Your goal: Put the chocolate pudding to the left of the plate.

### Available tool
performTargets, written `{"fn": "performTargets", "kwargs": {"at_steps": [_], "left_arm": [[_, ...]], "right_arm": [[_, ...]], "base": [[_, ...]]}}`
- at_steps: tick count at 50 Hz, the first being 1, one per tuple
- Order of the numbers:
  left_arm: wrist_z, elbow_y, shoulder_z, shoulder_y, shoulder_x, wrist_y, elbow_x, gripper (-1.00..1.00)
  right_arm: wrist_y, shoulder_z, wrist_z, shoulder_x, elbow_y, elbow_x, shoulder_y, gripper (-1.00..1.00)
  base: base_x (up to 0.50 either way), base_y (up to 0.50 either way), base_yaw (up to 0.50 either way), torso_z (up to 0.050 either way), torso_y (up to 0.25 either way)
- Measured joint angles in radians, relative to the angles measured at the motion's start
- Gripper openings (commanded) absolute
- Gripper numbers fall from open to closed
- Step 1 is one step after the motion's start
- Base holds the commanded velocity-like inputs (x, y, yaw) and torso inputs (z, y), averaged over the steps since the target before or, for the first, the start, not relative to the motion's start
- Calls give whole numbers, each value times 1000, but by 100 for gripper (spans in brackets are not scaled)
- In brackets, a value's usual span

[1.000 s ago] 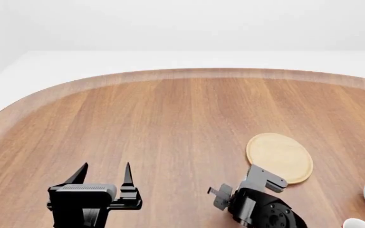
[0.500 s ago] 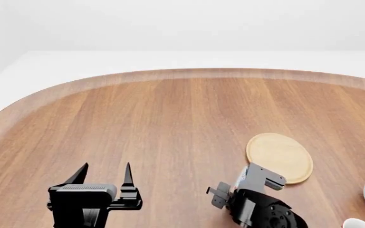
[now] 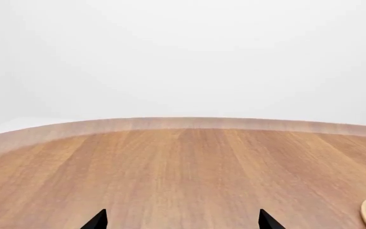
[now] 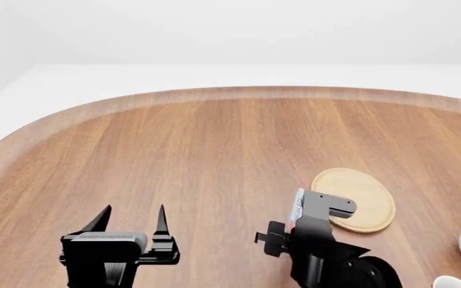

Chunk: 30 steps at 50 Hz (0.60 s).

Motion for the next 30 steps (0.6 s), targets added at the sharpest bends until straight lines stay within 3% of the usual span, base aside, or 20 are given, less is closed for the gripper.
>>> {"fn": "performTargets", "kwargs": {"at_steps": [13, 21, 30], "left_arm": [[-11, 26, -7, -20, -14, -46, -30, 100], [-45, 69, -24, -134, -42, -233, -119, 100], [-55, 11, -49, -358, -51, -481, -263, 100]], "right_arm": [[89, -95, -109, 57, -12, 24, 96, -100], [142, -121, -157, 75, 33, 42, 189, -100], [184, -143, -196, 76, 135, 40, 321, -100]], "base": [[0, 0, 0, 0, 0], [1, 0, 0, 0, 0], [0, 0, 0, 0, 0]]}}
